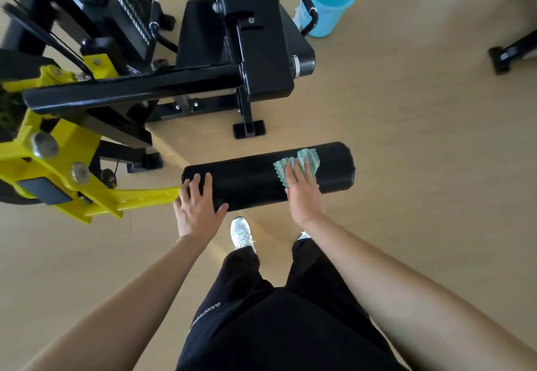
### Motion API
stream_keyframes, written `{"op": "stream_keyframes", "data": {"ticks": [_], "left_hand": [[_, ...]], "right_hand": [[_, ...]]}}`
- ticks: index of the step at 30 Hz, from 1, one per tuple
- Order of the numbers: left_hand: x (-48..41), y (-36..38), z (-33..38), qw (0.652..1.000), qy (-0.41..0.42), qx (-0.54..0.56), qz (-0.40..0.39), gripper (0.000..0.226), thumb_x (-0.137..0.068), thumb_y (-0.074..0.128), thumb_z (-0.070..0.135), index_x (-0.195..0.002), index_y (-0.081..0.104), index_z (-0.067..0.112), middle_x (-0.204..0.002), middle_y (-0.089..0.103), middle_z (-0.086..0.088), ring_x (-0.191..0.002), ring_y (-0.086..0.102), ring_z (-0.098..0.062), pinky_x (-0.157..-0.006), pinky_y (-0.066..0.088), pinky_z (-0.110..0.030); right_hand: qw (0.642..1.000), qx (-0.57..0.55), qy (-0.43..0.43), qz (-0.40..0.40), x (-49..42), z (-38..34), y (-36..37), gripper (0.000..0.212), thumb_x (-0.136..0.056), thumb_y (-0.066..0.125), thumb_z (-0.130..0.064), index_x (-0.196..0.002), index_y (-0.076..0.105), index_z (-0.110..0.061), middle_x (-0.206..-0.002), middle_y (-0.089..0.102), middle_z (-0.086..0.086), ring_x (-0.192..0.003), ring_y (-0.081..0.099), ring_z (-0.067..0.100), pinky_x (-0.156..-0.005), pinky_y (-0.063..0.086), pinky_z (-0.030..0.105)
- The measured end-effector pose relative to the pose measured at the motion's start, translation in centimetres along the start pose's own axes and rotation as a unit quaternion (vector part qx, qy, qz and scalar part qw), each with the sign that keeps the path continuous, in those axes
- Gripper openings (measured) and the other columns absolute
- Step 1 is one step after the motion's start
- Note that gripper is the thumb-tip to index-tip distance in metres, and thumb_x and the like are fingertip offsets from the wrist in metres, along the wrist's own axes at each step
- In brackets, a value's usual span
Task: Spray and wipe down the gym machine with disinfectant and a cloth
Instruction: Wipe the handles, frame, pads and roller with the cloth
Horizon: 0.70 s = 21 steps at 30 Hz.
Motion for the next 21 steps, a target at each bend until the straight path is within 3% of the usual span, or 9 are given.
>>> {"op": "stream_keyframes", "data": {"ticks": [3, 7, 10, 12, 14, 15, 17, 18, 21], "left_hand": [[0.2, -0.4, 0.5, 1.000, -0.020, 0.008, -0.012, 0.086, -0.090, 0.074, 0.046, -0.159, 0.033, 0.014, -0.161, 0.035, -0.018, -0.148, 0.029, -0.043, -0.111, 0.040, -0.059], [0.5, -1.1, 3.0, 0.997, -0.056, 0.029, -0.033, 0.080, -0.092, 0.069, 0.041, -0.159, 0.033, 0.015, -0.164, 0.031, -0.015, -0.152, 0.021, -0.041, -0.119, 0.030, -0.057], [1.1, -1.8, 6.9, 0.996, -0.049, 0.071, -0.027, 0.067, -0.095, 0.065, 0.038, -0.155, 0.043, 0.018, -0.161, 0.038, -0.008, -0.148, 0.031, -0.035, -0.117, 0.033, -0.053], [1.9, -2.2, 10.4, 0.994, -0.032, 0.101, -0.022, 0.058, -0.096, 0.062, 0.035, -0.151, 0.050, 0.019, -0.154, 0.048, -0.004, -0.142, 0.038, -0.030, -0.114, 0.038, -0.049], [2.7, -2.3, 14.5, 0.990, -0.024, 0.136, -0.026, 0.051, -0.097, 0.061, 0.033, -0.146, 0.056, 0.021, -0.148, 0.055, -0.001, -0.138, 0.044, -0.026, -0.110, 0.042, -0.046], [3.0, -2.3, 16.4, 0.988, -0.019, 0.150, -0.031, 0.047, -0.098, 0.061, 0.033, -0.144, 0.059, 0.022, -0.146, 0.057, 0.001, -0.136, 0.046, -0.024, -0.109, 0.043, -0.043], [3.5, -2.2, 21.5, 0.984, -0.003, 0.171, -0.042, 0.043, -0.098, 0.061, 0.033, -0.140, 0.062, 0.025, -0.142, 0.060, 0.005, -0.133, 0.048, -0.019, -0.104, 0.045, -0.037], [3.7, -2.3, 24.0, 0.982, 0.005, 0.182, -0.050, 0.041, -0.099, 0.060, 0.034, -0.138, 0.063, 0.026, -0.140, 0.061, 0.007, -0.132, 0.049, -0.017, -0.100, 0.045, -0.034], [3.9, -2.1, 31.1, 0.969, 0.029, 0.230, -0.081, 0.038, -0.098, 0.061, 0.034, -0.135, 0.065, 0.029, -0.134, 0.062, 0.011, -0.126, 0.053, -0.012, -0.096, 0.045, -0.029]], "right_hand": [[0.995, -0.019, -0.092, -0.039, 0.5, -4.6, 0.6, 0.071, -0.103, 0.049, 0.004, -0.164, 0.018, -0.012, -0.173, 0.006, 0.006, -0.159, -0.006, 0.026, -0.127, 0.017, 0.051], [0.970, 0.065, -0.212, -0.097, -0.3, -4.1, -0.2, 0.072, -0.103, 0.048, 0.004, -0.164, 0.015, -0.014, -0.173, 0.004, 0.002, -0.160, -0.004, 0.024, -0.129, 0.013, 0.051], [0.972, 0.091, -0.204, -0.071, -1.1, 2.2, -2.4, 0.090, -0.098, 0.062, -0.008, -0.165, 0.002, -0.019, -0.172, -0.006, -0.002, -0.159, -0.009, 0.019, -0.130, 0.001, 0.040], [0.980, 0.090, -0.169, -0.048, -1.6, 7.8, -3.6, 0.086, -0.102, 0.056, -0.007, -0.164, -0.003, -0.019, -0.171, -0.010, -0.002, -0.157, -0.012, 0.017, -0.127, -0.005, 0.035], [0.987, 0.077, -0.137, -0.033, -1.9, 13.0, -4.7, 0.078, -0.104, 0.051, -0.007, -0.165, 0.003, -0.015, -0.172, -0.003, 0.001, -0.159, -0.001, 0.022, -0.128, 0.005, 0.036], [0.992, 0.056, -0.105, -0.035, -2.0, 15.1, -5.1, 0.070, -0.103, 0.051, -0.007, -0.164, 0.015, -0.011, -0.171, 0.013, 0.006, -0.158, 0.014, 0.027, -0.127, 0.019, 0.038], [0.999, -0.002, -0.016, -0.031, -2.2, 20.4, -7.0, 0.037, -0.099, 0.051, -0.003, -0.135, 0.055, -0.008, -0.139, 0.061, 0.016, -0.130, 0.057, 0.037, -0.094, 0.050, 0.040], [0.999, -0.019, 0.017, -0.025, -2.1, 22.7, -7.9, 0.020, -0.096, 0.051, -0.002, -0.109, 0.063, -0.011, -0.112, 0.070, 0.016, -0.105, 0.065, 0.038, -0.075, 0.045, 0.037], [0.987, -0.140, 0.081, 0.019, -1.4, 28.4, -10.6, 0.029, -0.091, 0.059, -0.008, -0.068, 0.046, -0.019, -0.063, 0.056, 0.000, -0.070, 0.050, 0.033, -0.060, 0.027, 0.036]]}}
Point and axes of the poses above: each hand's wrist, its own x-axis away from the middle knuckle, its own y-axis out of the palm, z = x × y, the point moved 8 cm from there along -x, towards the middle knuckle
